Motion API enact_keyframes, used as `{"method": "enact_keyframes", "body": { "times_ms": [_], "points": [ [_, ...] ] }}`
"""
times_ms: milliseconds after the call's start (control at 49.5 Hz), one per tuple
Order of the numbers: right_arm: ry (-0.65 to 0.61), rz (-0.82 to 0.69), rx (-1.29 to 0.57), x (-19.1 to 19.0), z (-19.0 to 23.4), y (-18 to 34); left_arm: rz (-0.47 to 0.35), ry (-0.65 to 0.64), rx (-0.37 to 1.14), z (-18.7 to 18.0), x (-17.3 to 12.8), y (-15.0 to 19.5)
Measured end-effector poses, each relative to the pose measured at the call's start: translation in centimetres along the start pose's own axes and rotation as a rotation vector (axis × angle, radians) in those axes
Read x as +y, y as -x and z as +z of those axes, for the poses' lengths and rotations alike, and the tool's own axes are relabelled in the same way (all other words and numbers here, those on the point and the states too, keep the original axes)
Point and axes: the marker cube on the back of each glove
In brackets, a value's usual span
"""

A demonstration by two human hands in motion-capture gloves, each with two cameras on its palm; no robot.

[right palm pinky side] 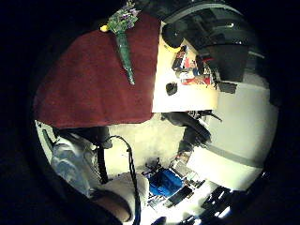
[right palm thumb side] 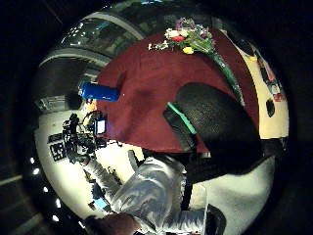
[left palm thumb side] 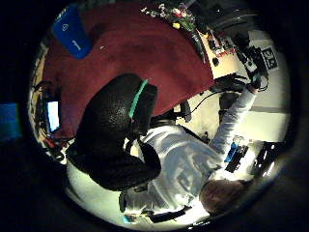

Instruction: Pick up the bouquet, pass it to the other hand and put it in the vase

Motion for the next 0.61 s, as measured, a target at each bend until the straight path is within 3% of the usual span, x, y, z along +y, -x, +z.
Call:
{"method": "enact_keyframes", "body": {
  "times_ms": [506,607],
  "points": [
    [-0.029,-0.032,-0.038,0.5,-1.8,0.1,0.033,-0.044,0.045,-1.3,-0.1,-0.8],
    [0.013,-0.043,-0.010,0.3,-1.5,-0.3,0.040,-0.050,0.082,-0.7,-0.5,-0.9]
  ]
}}
